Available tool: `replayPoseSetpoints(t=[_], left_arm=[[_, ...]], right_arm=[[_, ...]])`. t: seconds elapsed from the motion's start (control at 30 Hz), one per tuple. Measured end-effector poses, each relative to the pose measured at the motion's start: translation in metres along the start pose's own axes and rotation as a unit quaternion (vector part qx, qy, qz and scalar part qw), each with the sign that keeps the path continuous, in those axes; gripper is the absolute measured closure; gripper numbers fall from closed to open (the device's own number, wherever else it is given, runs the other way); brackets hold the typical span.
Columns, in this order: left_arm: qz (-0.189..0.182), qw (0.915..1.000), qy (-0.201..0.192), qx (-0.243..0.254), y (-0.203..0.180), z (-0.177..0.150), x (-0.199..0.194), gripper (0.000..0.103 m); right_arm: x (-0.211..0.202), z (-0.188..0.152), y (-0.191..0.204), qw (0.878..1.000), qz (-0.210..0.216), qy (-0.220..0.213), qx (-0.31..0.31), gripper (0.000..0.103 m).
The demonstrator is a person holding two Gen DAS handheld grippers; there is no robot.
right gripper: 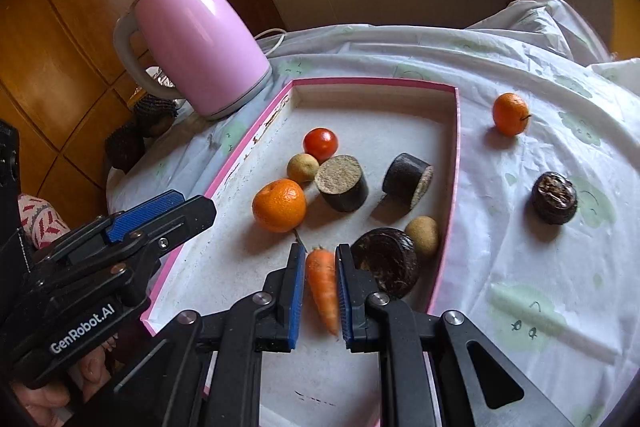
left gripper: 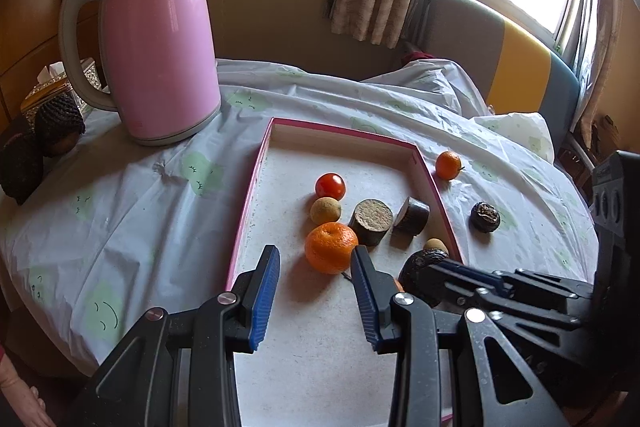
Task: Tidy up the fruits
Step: 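Lower the carrot into the tray and open the right tool, then grasp the dark wrinkled fruit with right while left grasps the second orange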
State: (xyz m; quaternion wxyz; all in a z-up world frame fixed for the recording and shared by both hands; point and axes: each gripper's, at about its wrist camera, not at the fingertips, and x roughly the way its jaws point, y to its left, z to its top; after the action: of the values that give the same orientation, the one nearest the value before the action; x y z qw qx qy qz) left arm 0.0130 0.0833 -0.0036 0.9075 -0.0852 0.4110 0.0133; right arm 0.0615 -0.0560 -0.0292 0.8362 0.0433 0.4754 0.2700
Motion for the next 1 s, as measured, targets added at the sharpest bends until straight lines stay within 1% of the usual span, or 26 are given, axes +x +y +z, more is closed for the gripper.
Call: replayPoseSetpoints(t=[0.1, 0.23, 0.3, 0.37, 0.4, 0.47, 0.53, 0.57, 0.63, 0.7, 0.73, 0.8, 0.93, 1.0], left_arm=[[-0.003, 1.0000, 0.002, 0.006, -0.005, -0.001, 0.000, 0.066], [-0.008, 0.9998, 0.006, 0.015, -0.013, -0.002, 0.002, 0.066], [-0.011, 0.9997, 0.009, 0.021, -0.018, -0.003, 0.004, 0.066], [-0.016, 0.9994, 0.012, 0.028, -0.023, -0.004, 0.005, 0.066], [-0.020, 0.9992, 0.014, 0.032, -0.025, -0.004, 0.006, 0.066], [-0.027, 0.9987, 0.017, 0.038, -0.030, -0.005, 0.008, 0.066], [-0.034, 0.9982, 0.021, 0.045, -0.035, -0.006, 0.010, 0.066], [-0.037, 0.9979, 0.024, 0.048, -0.037, -0.006, 0.012, 0.066], [-0.042, 0.9973, 0.028, 0.054, -0.042, -0.006, 0.015, 0.066], [-0.047, 0.9965, 0.031, 0.062, -0.047, -0.006, 0.016, 0.066], [-0.047, 0.9962, 0.031, 0.067, -0.050, -0.005, 0.017, 0.066], [-0.051, 0.9954, 0.031, 0.075, -0.055, -0.003, 0.019, 0.066], [-0.056, 0.9945, 0.030, 0.083, -0.065, 0.006, 0.023, 0.066], [-0.058, 0.9938, 0.032, 0.089, -0.071, 0.011, 0.028, 0.066]], right_arm=[[-0.013, -0.003, -0.012, 1.000, -0.009, -0.016, 0.018, 0.087], [-0.026, -0.008, -0.030, 0.998, -0.034, -0.032, 0.039, 0.087], [-0.032, -0.009, -0.039, 0.997, -0.042, -0.036, 0.051, 0.085], [-0.037, -0.013, -0.049, 0.995, -0.062, -0.043, 0.060, 0.075], [-0.040, -0.014, -0.055, 0.994, -0.068, -0.047, 0.068, 0.072], [-0.045, -0.017, -0.068, 0.992, -0.082, -0.054, 0.085, 0.060], [-0.047, -0.020, -0.081, 0.988, -0.106, -0.058, 0.097, 0.055], [-0.048, -0.021, -0.087, 0.986, -0.114, -0.059, 0.105, 0.054], [-0.046, -0.020, -0.100, 0.984, -0.123, -0.057, 0.116, 0.053], [-0.041, -0.017, -0.110, 0.982, -0.138, -0.055, 0.119, 0.048], [-0.039, -0.015, -0.115, 0.981, -0.139, -0.055, 0.120, 0.046], [-0.032, -0.008, -0.122, 0.981, -0.144, -0.054, 0.120, 0.046], [-0.012, 0.006, -0.131, 0.979, -0.168, -0.046, 0.109, 0.045], [-0.005, 0.012, -0.133, 0.979, -0.173, -0.045, 0.101, 0.045]])
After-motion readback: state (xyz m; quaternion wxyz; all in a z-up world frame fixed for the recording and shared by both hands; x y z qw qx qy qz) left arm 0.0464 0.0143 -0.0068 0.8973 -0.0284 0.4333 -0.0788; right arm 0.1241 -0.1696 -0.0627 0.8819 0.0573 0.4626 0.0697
